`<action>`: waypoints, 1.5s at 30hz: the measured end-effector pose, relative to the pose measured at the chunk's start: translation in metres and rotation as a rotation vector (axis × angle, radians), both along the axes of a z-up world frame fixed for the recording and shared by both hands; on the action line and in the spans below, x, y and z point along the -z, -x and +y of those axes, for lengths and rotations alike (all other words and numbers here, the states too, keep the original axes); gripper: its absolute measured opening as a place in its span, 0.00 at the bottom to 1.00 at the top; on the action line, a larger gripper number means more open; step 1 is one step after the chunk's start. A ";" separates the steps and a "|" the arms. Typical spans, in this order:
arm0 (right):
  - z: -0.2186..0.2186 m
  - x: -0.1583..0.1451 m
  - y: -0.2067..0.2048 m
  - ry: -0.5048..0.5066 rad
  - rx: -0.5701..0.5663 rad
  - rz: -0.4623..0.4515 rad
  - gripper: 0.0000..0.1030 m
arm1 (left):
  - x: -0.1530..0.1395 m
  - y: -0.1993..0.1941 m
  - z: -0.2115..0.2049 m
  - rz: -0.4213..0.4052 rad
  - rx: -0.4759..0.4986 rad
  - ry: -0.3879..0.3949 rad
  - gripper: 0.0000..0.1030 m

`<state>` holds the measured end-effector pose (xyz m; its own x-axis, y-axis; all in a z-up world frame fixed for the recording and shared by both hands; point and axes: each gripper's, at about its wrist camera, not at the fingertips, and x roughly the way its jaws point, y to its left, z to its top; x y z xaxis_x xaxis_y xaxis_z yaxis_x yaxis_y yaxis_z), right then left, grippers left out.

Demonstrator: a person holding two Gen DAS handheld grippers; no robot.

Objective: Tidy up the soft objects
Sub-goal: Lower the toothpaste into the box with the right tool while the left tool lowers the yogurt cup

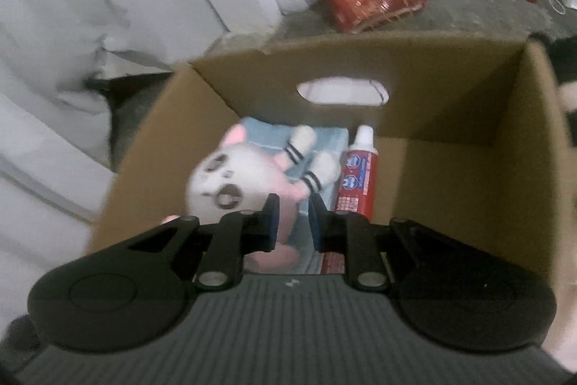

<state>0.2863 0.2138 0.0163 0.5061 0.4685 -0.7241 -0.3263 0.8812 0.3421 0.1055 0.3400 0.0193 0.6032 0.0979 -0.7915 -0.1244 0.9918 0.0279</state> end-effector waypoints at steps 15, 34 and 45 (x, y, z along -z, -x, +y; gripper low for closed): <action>-0.093 -0.072 0.081 -0.047 -0.071 -0.180 0.21 | -0.012 0.002 -0.032 0.095 0.148 -0.243 0.52; -0.121 -0.052 0.092 -0.092 -0.051 -0.168 0.21 | 0.015 -0.030 -0.049 0.072 0.114 -0.474 0.23; -0.208 -0.053 0.124 -0.117 0.049 -0.233 0.21 | 0.030 -0.039 -0.080 0.083 0.163 -0.648 0.27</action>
<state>0.1625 0.0058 0.0695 0.6773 0.5130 -0.5273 -0.3662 0.8567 0.3632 0.1444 0.2604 -0.0111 0.5903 0.4816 -0.6478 0.0535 0.7774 0.6267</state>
